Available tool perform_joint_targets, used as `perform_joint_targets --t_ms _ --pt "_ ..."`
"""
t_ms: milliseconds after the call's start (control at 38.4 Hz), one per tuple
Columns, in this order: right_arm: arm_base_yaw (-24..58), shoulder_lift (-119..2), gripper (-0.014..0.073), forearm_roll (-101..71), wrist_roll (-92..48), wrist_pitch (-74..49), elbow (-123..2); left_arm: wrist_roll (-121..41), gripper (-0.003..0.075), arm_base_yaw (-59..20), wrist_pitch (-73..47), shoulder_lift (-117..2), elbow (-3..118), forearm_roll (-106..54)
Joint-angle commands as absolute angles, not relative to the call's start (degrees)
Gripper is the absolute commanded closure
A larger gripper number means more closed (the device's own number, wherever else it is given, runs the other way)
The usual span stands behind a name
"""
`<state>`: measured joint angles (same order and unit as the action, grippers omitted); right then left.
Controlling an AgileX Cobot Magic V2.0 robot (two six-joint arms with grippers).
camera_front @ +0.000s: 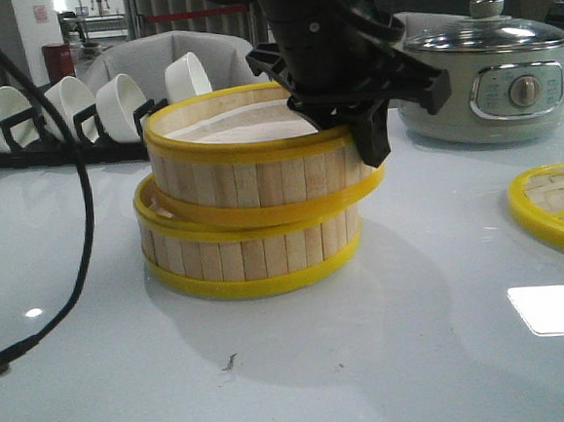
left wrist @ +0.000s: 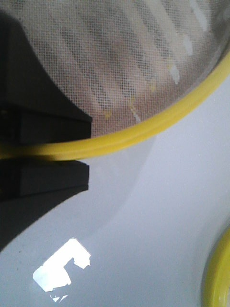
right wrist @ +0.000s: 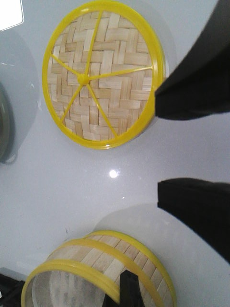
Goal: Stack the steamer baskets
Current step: 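Grasp the basket rim with the left gripper and lift it, then lower the held basket onto the middle basket and open the left gripper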
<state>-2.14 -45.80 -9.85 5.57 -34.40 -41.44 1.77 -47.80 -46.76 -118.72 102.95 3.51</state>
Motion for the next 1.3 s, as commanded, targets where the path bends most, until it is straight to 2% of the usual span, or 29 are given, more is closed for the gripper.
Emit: perform_joint_targets --t_ms 0,520,937,1015,1171,1275 --pt "-2.4 -45.6 0.0181 -10.2 4.9 -30.7 -43.5 1.9 0.0634 -48.0 -43.5 -115.7 105.2 5.1" --pt "-2.4 -45.6 0.0181 -10.2 4.9 -32.4 -43.5 2.4 0.0634 -43.4 -45.0 -115.7 105.2 6.3" --pt "-2.4 -45.6 0.0181 -10.2 4.9 -32.1 -43.5 2.4 0.0629 -43.1 -43.9 -115.7 105.2 5.9" --pt "-2.4 -45.6 0.0181 -10.2 4.9 -32.1 -43.5 2.4 0.0570 -43.1 -43.4 -115.5 105.7 6.3" --pt "-2.4 -45.6 0.0181 -10.2 4.9 -32.1 -43.5 2.4 0.0316 -43.1 -45.9 -115.5 109.8 6.4" --pt "-2.4 -45.6 0.0181 -10.2 4.9 -32.1 -43.5 2.4 0.0263 -43.1 -47.8 -115.5 112.7 6.7"
